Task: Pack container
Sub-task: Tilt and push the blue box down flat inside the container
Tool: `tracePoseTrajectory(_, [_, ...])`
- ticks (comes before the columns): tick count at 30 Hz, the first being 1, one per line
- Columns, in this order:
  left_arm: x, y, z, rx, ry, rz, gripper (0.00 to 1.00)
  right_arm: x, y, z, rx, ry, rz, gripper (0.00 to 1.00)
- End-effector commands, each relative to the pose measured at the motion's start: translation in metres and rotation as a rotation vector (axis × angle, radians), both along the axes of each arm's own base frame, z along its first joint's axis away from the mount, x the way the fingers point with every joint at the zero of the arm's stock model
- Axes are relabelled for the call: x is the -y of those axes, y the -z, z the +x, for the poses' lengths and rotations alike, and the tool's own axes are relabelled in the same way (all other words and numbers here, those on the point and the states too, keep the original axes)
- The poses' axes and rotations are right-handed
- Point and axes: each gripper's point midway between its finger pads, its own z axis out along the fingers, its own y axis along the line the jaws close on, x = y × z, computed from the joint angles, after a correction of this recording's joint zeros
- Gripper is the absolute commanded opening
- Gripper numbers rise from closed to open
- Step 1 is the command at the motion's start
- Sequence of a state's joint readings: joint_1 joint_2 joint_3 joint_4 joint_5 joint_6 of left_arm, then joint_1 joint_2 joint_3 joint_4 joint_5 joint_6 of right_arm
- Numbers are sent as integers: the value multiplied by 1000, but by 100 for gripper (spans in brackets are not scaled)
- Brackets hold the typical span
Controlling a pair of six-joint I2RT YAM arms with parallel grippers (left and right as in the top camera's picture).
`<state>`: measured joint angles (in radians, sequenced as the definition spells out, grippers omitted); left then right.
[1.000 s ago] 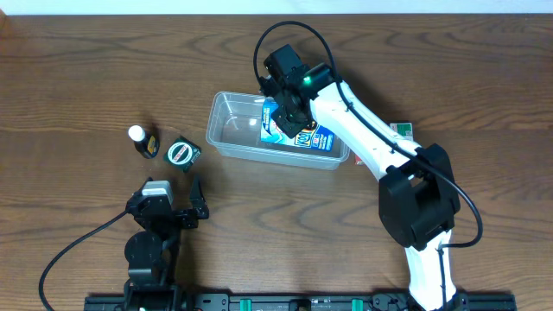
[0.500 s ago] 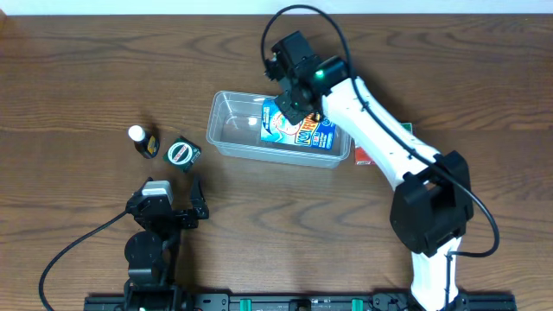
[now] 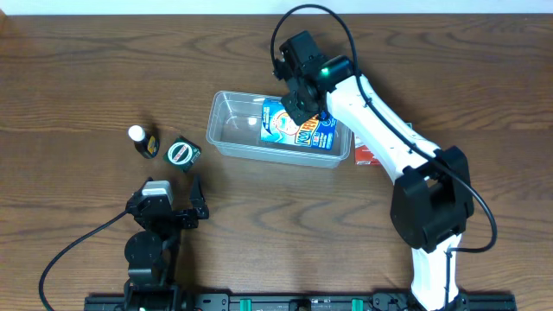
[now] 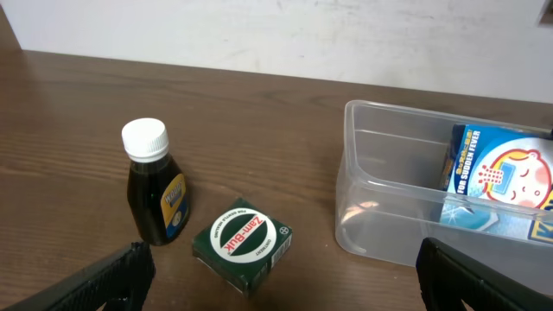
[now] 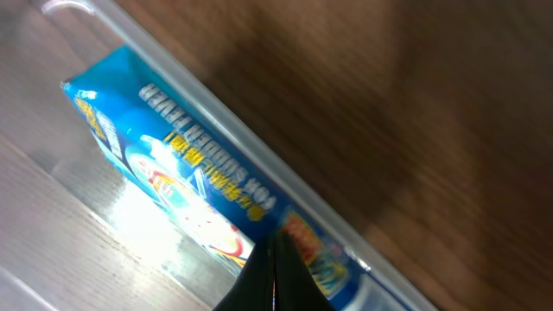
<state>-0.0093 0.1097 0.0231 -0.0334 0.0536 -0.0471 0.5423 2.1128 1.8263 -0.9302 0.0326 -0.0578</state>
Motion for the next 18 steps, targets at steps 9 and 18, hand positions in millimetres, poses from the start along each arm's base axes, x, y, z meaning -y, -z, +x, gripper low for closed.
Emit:
tracePoseTrajectory(9, [1, 16, -2, -48, 13, 14, 98, -4, 34, -23, -82, -17, -40, 1])
tracePoseTrajectory(18, [1, 16, -2, -48, 13, 14, 98, -33, -28, -13, 75, -98, 52, 1])
